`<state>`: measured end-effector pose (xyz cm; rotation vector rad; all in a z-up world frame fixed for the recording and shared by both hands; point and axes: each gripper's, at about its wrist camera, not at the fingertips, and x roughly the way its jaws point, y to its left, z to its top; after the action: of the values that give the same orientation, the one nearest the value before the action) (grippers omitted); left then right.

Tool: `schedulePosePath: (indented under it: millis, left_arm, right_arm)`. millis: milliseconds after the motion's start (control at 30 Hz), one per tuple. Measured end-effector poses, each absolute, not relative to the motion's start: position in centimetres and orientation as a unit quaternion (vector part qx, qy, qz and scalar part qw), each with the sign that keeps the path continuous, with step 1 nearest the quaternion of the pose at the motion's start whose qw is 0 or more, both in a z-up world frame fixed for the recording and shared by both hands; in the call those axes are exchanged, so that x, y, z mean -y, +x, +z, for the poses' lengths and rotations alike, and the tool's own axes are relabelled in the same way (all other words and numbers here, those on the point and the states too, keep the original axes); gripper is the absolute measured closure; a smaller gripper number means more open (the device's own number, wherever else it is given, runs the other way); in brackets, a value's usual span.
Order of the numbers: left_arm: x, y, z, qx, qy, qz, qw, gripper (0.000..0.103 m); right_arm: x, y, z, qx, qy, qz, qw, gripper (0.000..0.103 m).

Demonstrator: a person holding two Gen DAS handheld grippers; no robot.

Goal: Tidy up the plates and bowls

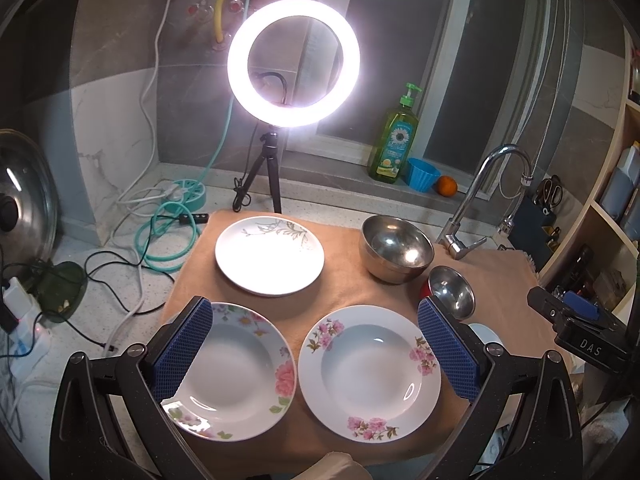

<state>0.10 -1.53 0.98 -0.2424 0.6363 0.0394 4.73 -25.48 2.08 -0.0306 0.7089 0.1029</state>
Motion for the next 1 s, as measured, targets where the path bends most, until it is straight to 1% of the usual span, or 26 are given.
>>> schedulePosePath:
  millis: [567, 1000]
  left_arm:
    - [1.8, -0.1, 1.0, -0.314, -0.121, 0.016, 0.941, 0.001]
    - [-0.6, 1.4, -1.1, -0.351, -0.142, 0.014, 0.925, 0.001]
  right_arm:
    - [24.9, 4.7, 1.4, -0.350, -0.016, 0.053, 0.935, 0.000]
    - [25.6, 6.1, 0.0, -0.379, -0.009, 0.064, 0.923, 0.000]
